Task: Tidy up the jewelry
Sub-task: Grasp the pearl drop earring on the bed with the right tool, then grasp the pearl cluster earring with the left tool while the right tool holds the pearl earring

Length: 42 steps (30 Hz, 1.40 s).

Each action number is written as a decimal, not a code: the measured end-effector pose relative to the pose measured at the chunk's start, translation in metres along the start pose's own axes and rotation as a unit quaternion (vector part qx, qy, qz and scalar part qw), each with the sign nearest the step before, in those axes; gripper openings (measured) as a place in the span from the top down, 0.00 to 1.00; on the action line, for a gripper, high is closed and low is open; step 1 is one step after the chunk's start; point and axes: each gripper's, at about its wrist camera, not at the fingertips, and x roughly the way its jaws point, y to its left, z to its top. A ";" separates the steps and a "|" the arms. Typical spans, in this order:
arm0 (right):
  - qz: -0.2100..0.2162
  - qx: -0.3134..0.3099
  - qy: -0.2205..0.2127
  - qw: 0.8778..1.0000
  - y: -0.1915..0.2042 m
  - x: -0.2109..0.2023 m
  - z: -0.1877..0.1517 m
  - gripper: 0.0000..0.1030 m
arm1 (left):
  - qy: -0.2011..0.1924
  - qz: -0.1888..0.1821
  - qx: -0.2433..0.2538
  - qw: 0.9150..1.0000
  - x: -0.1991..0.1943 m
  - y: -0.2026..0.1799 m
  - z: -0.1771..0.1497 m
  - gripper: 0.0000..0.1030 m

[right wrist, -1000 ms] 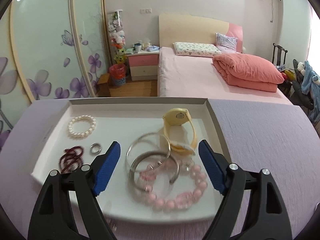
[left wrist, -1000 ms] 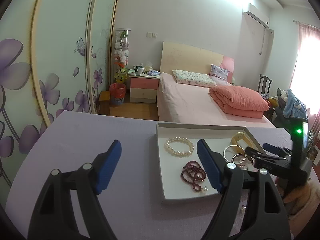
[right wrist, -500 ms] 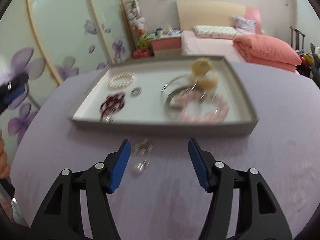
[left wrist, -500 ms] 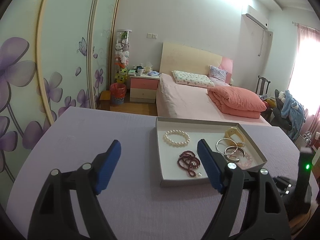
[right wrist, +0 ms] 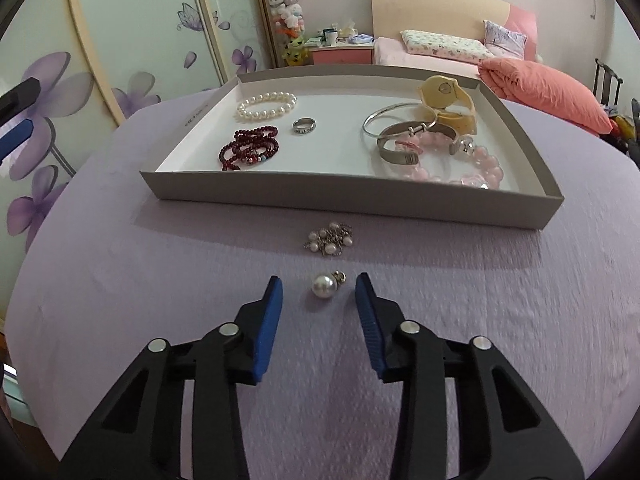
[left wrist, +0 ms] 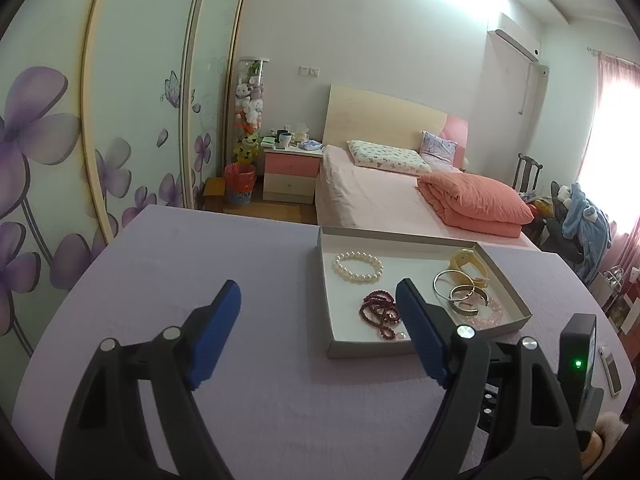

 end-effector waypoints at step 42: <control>-0.054 0.110 -0.082 0.989 -0.124 -0.068 0.000 0.84 | 0.130 -0.063 0.070 0.987 0.071 -0.127 -0.078 0.24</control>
